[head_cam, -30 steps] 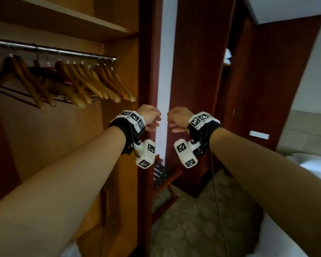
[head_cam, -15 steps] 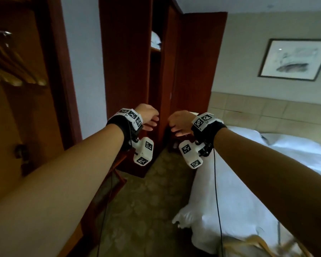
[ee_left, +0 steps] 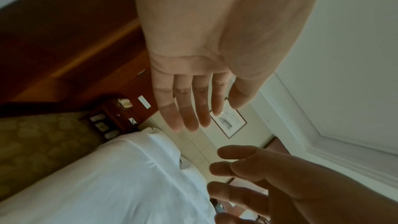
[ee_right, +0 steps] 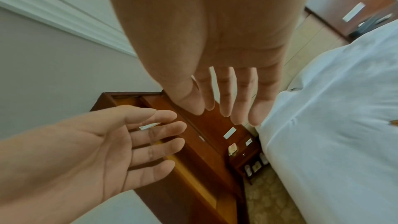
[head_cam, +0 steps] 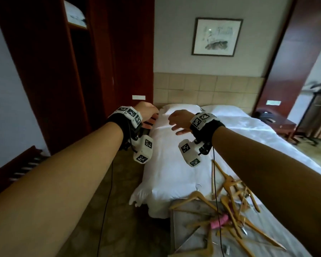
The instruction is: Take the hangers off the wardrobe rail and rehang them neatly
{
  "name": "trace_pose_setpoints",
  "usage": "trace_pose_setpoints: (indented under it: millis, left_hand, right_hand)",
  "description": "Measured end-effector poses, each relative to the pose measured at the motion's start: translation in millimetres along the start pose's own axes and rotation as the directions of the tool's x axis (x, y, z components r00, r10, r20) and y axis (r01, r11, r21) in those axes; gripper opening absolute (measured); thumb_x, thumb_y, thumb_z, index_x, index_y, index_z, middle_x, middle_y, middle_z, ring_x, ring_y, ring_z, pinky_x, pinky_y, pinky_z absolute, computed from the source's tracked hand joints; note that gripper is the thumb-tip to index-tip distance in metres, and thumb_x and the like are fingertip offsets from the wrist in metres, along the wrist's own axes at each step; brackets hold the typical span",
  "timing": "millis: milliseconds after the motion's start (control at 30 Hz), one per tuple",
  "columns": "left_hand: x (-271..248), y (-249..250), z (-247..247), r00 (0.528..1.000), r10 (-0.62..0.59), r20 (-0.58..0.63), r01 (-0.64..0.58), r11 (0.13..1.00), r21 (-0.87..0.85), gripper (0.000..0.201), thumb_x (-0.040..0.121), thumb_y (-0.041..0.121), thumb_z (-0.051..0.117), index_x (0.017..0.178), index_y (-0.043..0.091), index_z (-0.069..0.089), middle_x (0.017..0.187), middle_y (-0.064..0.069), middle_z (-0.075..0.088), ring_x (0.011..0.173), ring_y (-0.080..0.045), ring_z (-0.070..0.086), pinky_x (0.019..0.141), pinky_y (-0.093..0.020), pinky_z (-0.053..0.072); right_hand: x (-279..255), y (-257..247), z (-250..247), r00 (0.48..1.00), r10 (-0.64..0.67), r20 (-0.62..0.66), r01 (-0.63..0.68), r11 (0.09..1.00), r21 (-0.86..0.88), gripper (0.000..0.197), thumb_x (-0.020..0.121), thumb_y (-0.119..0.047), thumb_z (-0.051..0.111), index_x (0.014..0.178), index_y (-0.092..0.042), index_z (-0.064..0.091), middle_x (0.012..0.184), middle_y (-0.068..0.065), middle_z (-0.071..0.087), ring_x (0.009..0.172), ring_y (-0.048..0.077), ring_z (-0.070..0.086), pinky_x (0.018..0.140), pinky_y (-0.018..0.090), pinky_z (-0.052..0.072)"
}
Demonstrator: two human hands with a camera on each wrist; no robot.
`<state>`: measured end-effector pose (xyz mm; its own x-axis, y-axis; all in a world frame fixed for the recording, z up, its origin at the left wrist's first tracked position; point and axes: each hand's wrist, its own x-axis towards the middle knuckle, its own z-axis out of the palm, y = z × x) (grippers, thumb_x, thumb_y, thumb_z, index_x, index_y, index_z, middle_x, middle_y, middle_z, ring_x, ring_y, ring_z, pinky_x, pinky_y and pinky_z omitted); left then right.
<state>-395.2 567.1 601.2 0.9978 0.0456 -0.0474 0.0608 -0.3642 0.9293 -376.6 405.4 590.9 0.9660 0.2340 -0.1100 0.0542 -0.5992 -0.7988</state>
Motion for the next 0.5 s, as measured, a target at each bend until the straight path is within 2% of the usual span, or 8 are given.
trace_pose_setpoints:
  millis: [67,100,200,300,433,500]
  left_hand:
    - [11.6,7.0,32.8,0.999,0.014,0.043,-0.014,1.000,0.001,0.019,0.095,0.021,0.054,0.106,0.008,0.062,0.092,-0.008,0.064,0.076,-0.022,0.061,0.067,-0.033,0.053]
    - [17.7,10.2,49.1,0.997,0.018,0.070,-0.018,1.000,0.004,0.019,0.095,0.020,0.054,0.107,0.007,0.062,0.092,-0.008,0.064,0.073,-0.021,0.061,0.065,-0.033,0.052]
    - [41.9,15.6,96.2,0.987,0.020,0.159,-0.023,1.000,0.017,0.020,0.094,0.019,0.053,0.108,0.008,0.060,0.092,-0.007,0.064,0.070,-0.019,0.061,0.058,-0.029,0.051]
    - [67.0,14.5,143.6,0.971,0.017,0.239,-0.024,0.999,0.026,0.018,0.095,0.021,0.052,0.107,0.010,0.060,0.091,-0.005,0.065,0.075,-0.019,0.063,0.063,-0.029,0.054]
    - [106.9,5.9,206.4,0.942,-0.002,0.336,-0.007,1.000,0.025,0.018,0.095,0.022,0.053,0.106,0.010,0.062,0.094,-0.006,0.067,0.076,-0.019,0.064,0.066,-0.031,0.055]
    - [130.6,2.3,233.0,0.912,-0.049,0.408,0.045,0.999,0.019,0.015,0.096,0.022,0.052,0.102,0.011,0.061,0.096,-0.006,0.065,0.075,-0.020,0.062,0.067,-0.032,0.054]
  right_hand:
    - [-3.8,23.1,-22.2,0.997,0.066,-0.026,-0.065,0.996,0.057,0.030,0.098,-0.010,0.051,0.127,-0.004,0.054,0.119,0.014,0.062,0.098,0.025,0.064,0.086,0.044,0.056]
    - [-5.7,34.3,-32.5,0.994,0.100,-0.040,-0.096,0.991,0.093,0.026,0.098,-0.009,0.050,0.123,-0.004,0.055,0.115,0.012,0.061,0.095,0.023,0.063,0.088,0.044,0.055]
    - [-9.3,69.9,-60.4,0.980,0.163,-0.114,-0.152,0.983,0.106,0.022,0.098,-0.012,0.051,0.119,-0.008,0.057,0.106,0.007,0.062,0.085,0.017,0.064,0.082,0.038,0.056]
    - [-3.6,109.3,-86.0,0.960,0.226,-0.164,-0.210,0.972,0.105,0.023,0.098,-0.013,0.050,0.118,-0.007,0.058,0.107,0.007,0.064,0.089,0.019,0.065,0.082,0.038,0.058]
    - [15.1,157.4,-120.0,0.924,0.321,-0.209,-0.305,0.946,0.105,0.013,0.098,-0.014,0.050,0.108,-0.012,0.058,0.102,0.005,0.064,0.077,0.014,0.063,0.075,0.034,0.056]
    - [30.0,179.6,-136.4,0.905,0.362,-0.224,-0.345,0.932,0.112,0.014,0.098,-0.013,0.050,0.109,-0.012,0.058,0.103,0.006,0.064,0.085,0.018,0.066,0.076,0.035,0.056]
